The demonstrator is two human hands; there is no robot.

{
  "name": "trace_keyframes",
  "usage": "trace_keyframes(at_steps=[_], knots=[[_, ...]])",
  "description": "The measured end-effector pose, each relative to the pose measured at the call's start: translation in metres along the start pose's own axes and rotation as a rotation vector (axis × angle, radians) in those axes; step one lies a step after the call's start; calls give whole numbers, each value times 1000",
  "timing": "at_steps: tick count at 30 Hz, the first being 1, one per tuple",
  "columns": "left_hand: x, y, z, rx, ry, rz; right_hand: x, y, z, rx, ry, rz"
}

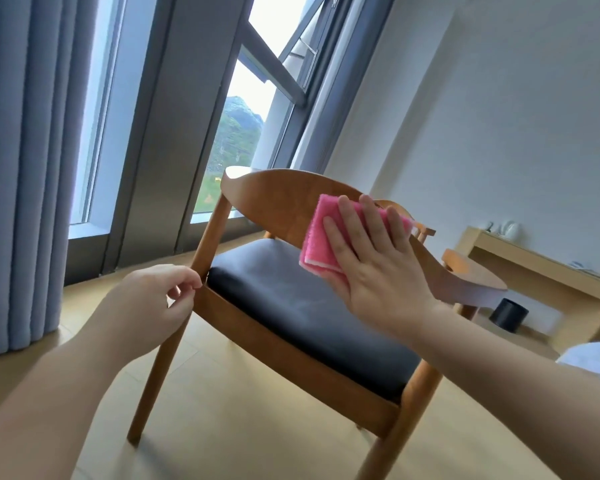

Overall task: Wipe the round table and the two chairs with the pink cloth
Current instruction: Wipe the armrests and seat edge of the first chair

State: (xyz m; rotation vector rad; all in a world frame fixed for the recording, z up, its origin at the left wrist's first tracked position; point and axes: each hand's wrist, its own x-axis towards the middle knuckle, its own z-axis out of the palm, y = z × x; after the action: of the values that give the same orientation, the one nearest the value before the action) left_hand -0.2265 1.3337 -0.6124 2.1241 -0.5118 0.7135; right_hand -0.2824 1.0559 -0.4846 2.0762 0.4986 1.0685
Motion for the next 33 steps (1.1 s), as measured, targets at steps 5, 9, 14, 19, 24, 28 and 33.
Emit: trace_keyframes(at_steps=[5,9,14,19,24,28,33], knots=[[-5,-3,-8,-17,41,-40,44,-33,5,-87,-143,-26],[-7,-11,-19,0,68,-80,77,-57,12,-115,-214,5],[-12,-23,-26,22,78,-131,116,-89,26,-129,-283,6],[-18,-31,-30,33,75,-168,161,-124,48,-156,-342,44],[-19,-42,-35,41,102,-196,180,-148,73,-149,-356,-20],[-23,-44,-31,63,80,-179,194,-155,97,32,-372,-44],[-30,-49,-23,95,30,-164,192,-158,127,131,-425,9]])
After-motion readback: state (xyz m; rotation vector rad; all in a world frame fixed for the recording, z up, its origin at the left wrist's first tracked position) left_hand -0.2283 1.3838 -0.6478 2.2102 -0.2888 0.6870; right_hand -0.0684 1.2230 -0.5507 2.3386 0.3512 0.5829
